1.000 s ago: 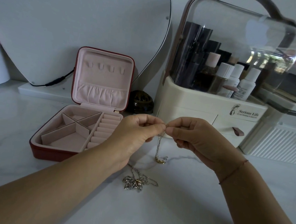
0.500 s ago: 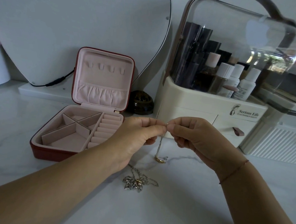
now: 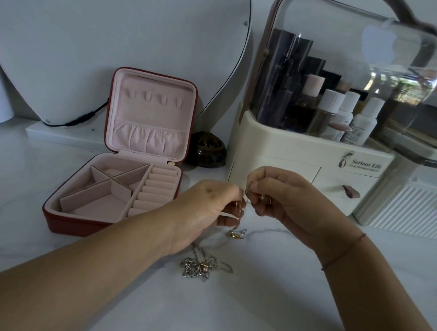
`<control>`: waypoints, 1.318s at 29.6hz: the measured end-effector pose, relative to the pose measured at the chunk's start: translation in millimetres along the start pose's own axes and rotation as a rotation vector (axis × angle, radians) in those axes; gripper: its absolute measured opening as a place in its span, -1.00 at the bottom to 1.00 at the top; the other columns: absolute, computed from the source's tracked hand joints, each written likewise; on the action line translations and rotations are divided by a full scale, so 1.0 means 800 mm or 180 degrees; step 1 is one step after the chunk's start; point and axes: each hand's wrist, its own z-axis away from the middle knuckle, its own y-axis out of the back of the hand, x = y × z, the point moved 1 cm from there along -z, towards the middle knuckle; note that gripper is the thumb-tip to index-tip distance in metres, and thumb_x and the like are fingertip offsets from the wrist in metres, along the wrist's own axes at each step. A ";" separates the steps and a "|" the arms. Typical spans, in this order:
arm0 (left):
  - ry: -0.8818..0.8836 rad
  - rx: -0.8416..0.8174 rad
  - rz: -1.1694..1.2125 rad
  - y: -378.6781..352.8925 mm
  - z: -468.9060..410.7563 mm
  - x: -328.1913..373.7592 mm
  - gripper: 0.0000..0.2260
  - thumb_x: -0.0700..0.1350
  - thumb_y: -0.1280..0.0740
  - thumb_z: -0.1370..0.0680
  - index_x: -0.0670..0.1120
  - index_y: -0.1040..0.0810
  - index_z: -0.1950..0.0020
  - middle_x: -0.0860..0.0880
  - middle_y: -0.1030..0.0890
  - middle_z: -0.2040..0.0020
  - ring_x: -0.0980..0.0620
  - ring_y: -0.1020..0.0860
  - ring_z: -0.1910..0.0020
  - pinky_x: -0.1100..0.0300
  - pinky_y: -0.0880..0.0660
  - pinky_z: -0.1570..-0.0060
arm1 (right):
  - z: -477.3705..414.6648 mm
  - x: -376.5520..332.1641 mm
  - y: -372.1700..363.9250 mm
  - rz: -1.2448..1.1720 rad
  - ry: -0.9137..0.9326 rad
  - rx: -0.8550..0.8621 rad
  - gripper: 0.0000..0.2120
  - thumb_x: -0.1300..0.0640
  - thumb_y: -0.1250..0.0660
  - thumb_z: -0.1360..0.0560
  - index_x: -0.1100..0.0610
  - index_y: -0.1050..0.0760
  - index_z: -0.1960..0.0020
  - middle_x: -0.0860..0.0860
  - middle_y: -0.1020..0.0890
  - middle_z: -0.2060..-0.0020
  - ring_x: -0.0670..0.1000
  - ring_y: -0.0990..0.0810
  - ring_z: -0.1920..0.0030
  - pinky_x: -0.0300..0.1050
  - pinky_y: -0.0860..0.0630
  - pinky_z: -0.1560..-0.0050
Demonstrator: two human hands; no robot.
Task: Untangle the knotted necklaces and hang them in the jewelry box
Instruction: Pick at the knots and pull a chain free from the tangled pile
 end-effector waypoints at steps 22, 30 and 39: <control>-0.0028 0.0114 0.0161 0.003 -0.008 0.001 -0.81 -0.16 -0.23 -0.57 -0.23 -0.60 0.02 -0.12 -0.56 0.10 0.13 -0.57 0.21 0.21 -0.51 0.13 | -0.005 0.003 -0.002 -0.1131 -0.0272 0.0199 -0.74 0.35 -0.25 -0.45 0.16 -0.57 0.36 0.08 -0.59 0.33 -0.09 -0.51 0.35 -0.29 -0.46 0.34; -0.0094 0.0181 0.0145 0.004 -0.005 0.004 -0.83 -0.16 -0.24 -0.56 -0.16 -0.59 0.15 -0.04 -0.55 0.24 0.09 -0.52 0.20 0.20 -0.49 0.12 | -0.005 0.004 -0.004 -0.1368 -0.0487 0.0102 -0.68 0.33 -0.16 -0.50 0.14 -0.49 0.38 0.04 -0.52 0.38 -0.09 -0.40 0.43 -0.29 -0.34 0.42; -0.0124 0.0273 0.0139 0.002 -0.002 0.005 -0.84 -0.18 -0.28 -0.56 -0.15 -0.61 0.16 -0.03 -0.55 0.27 0.10 -0.52 0.20 0.22 -0.48 0.11 | -0.008 0.008 0.002 -0.1481 -0.0421 0.0333 -0.69 0.36 -0.23 -0.45 0.15 -0.58 0.40 0.08 -0.60 0.31 -0.09 -0.49 0.41 -0.30 -0.44 0.40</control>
